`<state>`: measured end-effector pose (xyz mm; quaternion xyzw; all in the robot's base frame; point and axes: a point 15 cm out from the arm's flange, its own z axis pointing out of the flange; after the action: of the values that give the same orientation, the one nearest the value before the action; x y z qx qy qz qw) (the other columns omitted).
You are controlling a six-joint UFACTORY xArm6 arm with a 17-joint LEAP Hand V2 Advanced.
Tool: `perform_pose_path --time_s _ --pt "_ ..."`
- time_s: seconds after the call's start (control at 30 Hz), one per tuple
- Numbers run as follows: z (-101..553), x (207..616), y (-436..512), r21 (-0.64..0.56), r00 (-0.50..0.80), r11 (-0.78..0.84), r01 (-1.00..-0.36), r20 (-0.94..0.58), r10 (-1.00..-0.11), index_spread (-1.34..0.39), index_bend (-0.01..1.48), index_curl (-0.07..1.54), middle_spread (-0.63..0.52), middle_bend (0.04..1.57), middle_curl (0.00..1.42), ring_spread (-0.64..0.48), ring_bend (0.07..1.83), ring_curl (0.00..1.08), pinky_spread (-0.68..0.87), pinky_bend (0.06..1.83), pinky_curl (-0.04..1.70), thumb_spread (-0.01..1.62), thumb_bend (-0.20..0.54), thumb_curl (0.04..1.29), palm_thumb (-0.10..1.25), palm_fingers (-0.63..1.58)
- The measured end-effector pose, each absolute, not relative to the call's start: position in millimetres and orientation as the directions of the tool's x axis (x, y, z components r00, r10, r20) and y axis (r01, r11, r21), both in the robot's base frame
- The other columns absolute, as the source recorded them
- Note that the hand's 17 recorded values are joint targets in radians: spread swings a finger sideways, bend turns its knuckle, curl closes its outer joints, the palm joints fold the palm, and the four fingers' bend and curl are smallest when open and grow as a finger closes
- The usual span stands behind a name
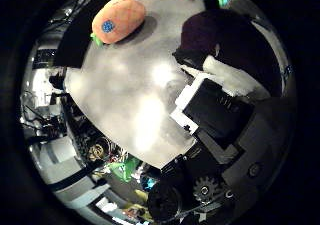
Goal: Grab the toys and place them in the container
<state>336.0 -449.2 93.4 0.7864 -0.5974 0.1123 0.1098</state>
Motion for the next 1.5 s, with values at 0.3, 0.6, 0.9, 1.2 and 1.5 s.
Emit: perform_pose_path --time_s 0.3,0.6,0.9,1.2,1.5 --pt "159.5 305.0 -449.9 0.071 0.205 -0.192 -0.979 0.309 -0.929 -0.25 1.07 0.74 -0.13 1.22 0.66 -0.19 1.34 0.59 -0.27 1.27 0.62 0.89 -0.024 0.49 0.87 1.27" --pt "244.0 345.4 -347.1 -0.024 0.2 -0.21 -0.977 0.213 -0.956 -0.21 1.16 0.72 -0.1 1.31 0.64 -0.18 1.41 0.61 -0.2 1.29 0.76 0.93 -0.01 0.55 0.97 1.21" --pt "299.4 416.7 -180.0 -0.178 0.316 -0.328 -0.928 0.092 -0.944 -0.19 1.18 0.7 -0.09 1.34 0.62 -0.17 1.44 0.6 -0.18 1.24 0.87 0.94 -0.017 0.61 1.0 1.19" --pt "318.8 454.1 -16.8 -0.229 0.453 -0.454 -0.861 0.06 -0.889 -0.19 1.19 0.69 -0.09 1.35 0.61 -0.16 1.45 0.6 -0.18 1.19 0.95 0.95 -0.018 0.63 0.99 1.19" --pt "322.8 468.4 123.3 -0.325 0.561 -0.547 -0.772 0.059 -0.826 -0.19 1.19 0.69 -0.09 1.36 0.6 -0.17 1.45 0.59 -0.19 1.15 1.01 0.97 -0.02 0.65 0.98 1.19"
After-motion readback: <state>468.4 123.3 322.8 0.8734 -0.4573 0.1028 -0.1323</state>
